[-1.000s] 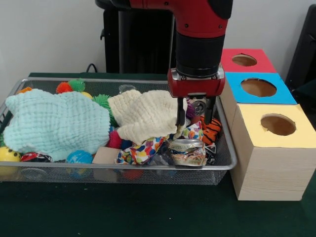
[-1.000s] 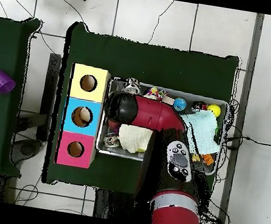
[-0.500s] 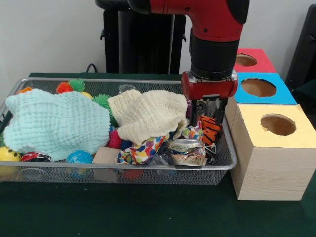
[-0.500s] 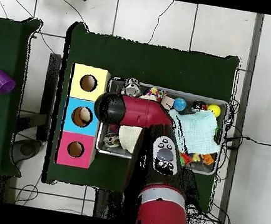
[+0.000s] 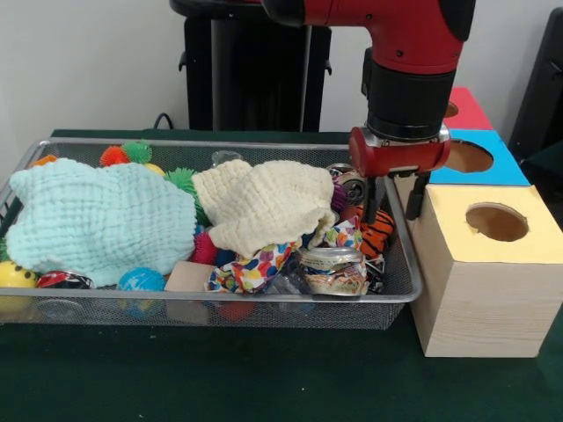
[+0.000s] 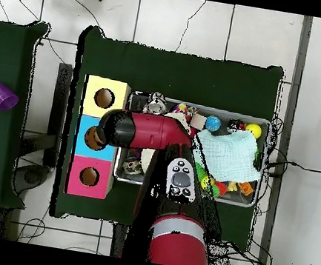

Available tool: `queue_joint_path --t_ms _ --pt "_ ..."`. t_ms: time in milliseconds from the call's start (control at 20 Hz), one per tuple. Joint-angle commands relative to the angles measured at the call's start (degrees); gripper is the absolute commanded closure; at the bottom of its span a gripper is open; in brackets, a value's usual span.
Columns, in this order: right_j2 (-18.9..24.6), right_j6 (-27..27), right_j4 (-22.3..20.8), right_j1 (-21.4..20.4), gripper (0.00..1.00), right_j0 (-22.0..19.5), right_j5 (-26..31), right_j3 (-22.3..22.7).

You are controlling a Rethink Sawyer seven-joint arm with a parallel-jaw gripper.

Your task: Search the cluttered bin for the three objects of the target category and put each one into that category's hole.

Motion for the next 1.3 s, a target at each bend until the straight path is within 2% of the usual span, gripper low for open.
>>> queue_joint_path --t_ms 50,800,1300 --pt "1.4 5.3 -2.2 4.0 0.0 0.2 -2.6 -3.7" --pt "4.8 3.9 -0.5 7.5 0.0 -3.6 -3.4 -3.5" --pt "5.7 4.2 -1.0 4.3 0.0 -4.7 -4.2 0.5"
